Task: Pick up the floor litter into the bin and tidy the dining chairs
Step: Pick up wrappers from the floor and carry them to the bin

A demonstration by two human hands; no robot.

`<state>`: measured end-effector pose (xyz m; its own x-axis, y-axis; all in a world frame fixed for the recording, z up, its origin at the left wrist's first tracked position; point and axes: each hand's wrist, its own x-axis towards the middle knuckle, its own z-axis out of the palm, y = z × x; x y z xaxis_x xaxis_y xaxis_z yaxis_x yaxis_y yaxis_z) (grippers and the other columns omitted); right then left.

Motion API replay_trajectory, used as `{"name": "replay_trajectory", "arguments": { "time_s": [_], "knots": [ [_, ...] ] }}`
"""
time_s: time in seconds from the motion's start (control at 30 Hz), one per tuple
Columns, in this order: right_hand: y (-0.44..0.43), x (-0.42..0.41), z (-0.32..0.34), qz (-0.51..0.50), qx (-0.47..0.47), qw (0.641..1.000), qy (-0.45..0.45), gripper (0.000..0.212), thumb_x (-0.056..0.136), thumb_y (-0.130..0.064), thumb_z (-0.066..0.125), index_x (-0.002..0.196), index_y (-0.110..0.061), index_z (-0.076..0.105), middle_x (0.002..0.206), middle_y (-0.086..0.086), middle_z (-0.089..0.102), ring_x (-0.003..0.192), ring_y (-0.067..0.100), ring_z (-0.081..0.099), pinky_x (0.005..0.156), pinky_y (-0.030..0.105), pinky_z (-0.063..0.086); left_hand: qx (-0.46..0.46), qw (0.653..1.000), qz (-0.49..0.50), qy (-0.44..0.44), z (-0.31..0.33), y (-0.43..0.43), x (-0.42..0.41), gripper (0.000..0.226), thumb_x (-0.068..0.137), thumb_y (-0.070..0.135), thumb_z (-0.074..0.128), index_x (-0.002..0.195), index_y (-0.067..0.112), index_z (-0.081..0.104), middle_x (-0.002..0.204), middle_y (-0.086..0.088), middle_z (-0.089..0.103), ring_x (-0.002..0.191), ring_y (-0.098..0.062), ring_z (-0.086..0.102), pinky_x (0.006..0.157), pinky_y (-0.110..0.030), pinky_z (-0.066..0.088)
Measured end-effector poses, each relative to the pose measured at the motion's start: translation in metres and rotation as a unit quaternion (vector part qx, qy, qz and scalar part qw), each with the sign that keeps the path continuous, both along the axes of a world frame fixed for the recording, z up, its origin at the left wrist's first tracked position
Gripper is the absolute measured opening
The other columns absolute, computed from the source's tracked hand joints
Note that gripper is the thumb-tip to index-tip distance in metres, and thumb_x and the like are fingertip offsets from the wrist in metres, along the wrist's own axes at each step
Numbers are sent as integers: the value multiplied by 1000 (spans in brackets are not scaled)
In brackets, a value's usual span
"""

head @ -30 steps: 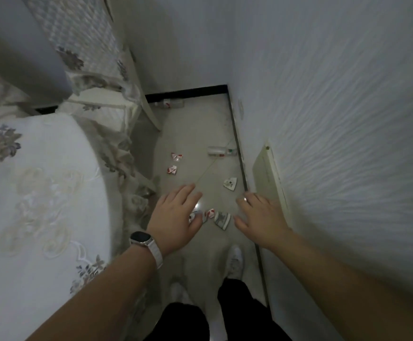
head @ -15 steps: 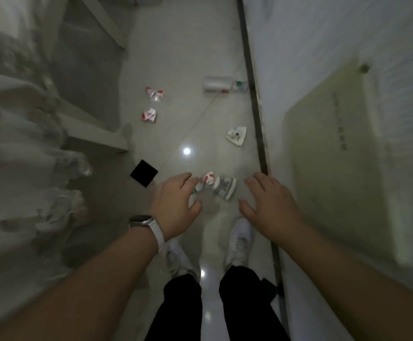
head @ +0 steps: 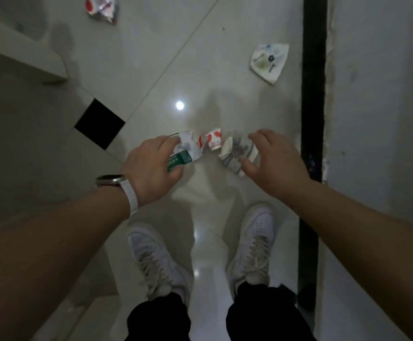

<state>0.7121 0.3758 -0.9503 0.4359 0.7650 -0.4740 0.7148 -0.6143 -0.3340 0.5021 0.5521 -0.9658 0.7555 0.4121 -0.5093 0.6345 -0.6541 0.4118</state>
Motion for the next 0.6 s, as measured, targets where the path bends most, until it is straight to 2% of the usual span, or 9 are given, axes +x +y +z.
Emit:
{"name": "replay_trajectory", "arguments": {
  "time_s": [0.07, 0.23, 0.37, 0.47, 0.6],
  "knots": [
    [3, 1, -23, 16, -13, 1000, 0, 56, 86, -39, 65, 132, -9, 55, 131, 14, 56, 116, 34, 53, 94, 44, 45, 9, 1000, 6, 11, -18, 5, 2, 69, 79, 51, 50, 137, 12, 49, 131, -14, 59, 112, -39, 58, 92, -50, 50],
    [11, -4, -79, 34, -30, 999, 21, 72, 80, -45, 72, 139, -11, 48, 136, 13, 51, 118, 34, 50, 95, 45, 44, -2, 999, 46, 10, -72, 10, 9, 86, 84, 48, 71, 151, 12, 33, 149, -15, 44, 131, -37, 45, 106, -48, 39],
    [11, -5, -104, 47, -34, 998, 10, 74, 81, -49, 71, 140, -12, 46, 132, 14, 51, 116, 35, 51, 92, 46, 45, 7, 999, 22, 31, -102, 13, 15, 93, 78, 54, 75, 150, 12, 35, 146, -16, 46, 129, -40, 44, 105, -50, 39],
    [11, -3, -113, 56, -47, 997, -4, 72, 79, -49, 71, 137, -12, 49, 125, 15, 54, 109, 36, 53, 88, 45, 45, 34, 999, 24, 13, -114, 12, 18, 74, 77, 52, 71, 136, 11, 51, 128, -19, 54, 115, -42, 49, 92, -49, 44],
    [15, 0, -116, 61, -67, 996, -5, 67, 79, -50, 73, 131, -14, 51, 118, 13, 58, 105, 36, 56, 85, 43, 43, 48, 998, 36, 34, -117, 16, 30, 36, 85, 32, 70, 113, 10, 64, 111, -18, 59, 106, -40, 51, 83, -44, 42]
  ]
}}
